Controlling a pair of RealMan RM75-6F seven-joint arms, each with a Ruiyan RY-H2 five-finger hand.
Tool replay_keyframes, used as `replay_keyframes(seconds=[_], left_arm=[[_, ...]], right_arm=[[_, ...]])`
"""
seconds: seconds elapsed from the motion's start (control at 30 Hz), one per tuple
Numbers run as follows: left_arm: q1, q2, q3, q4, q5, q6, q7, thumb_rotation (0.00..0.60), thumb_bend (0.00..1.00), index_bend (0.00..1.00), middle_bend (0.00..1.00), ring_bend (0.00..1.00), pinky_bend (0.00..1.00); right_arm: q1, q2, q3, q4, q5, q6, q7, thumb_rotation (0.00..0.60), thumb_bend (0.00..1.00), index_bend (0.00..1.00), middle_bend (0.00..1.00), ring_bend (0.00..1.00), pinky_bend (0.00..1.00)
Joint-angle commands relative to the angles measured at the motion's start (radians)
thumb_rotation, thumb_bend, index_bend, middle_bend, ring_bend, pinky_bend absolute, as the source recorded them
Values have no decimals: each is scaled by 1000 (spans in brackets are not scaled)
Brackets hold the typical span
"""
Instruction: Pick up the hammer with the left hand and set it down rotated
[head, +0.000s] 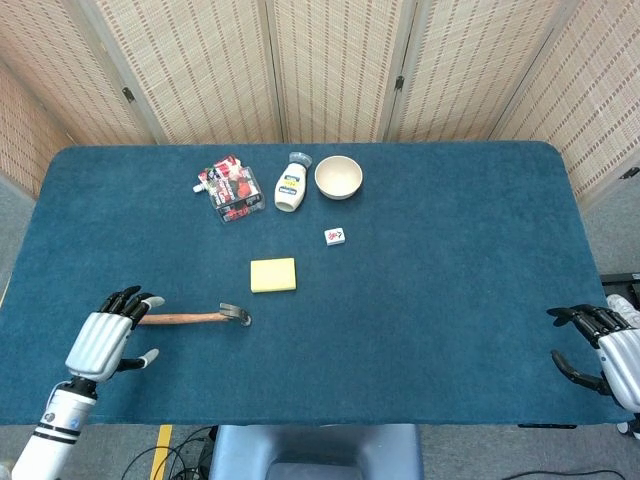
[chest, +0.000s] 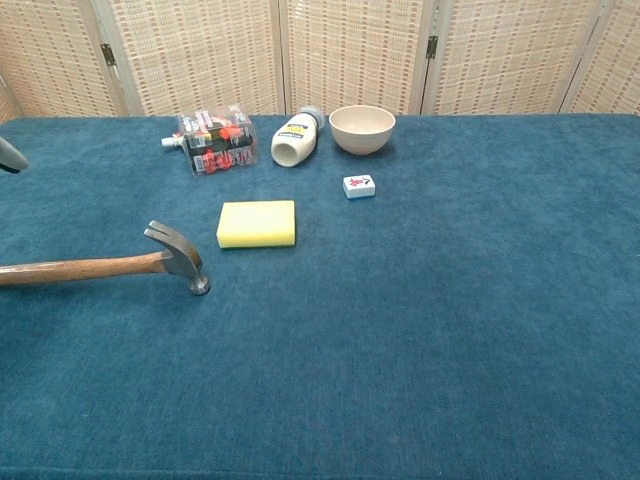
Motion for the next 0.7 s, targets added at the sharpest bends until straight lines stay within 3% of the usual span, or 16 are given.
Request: replay_keyframes(seconds=[0.03,0.4,0.7], left_arm=[[-60,-68,-27,18,-77,-73,63,600,215,245,267,144,203],[-182,-243,-52,165,-286,-194,236,600,215,255,267,144,202],[-218,-300,-55,233,-375,-206,248,600,264,309,333,144,201]], right_arm=[[-4,0,-1,2,3,2,0,600,256,304,410,287,302],[-9,-1,0,17,16,1,16,600,256,304,410,287,302],[-10,-4,0,25,20,-4,20,600,252,304,410,287,302]])
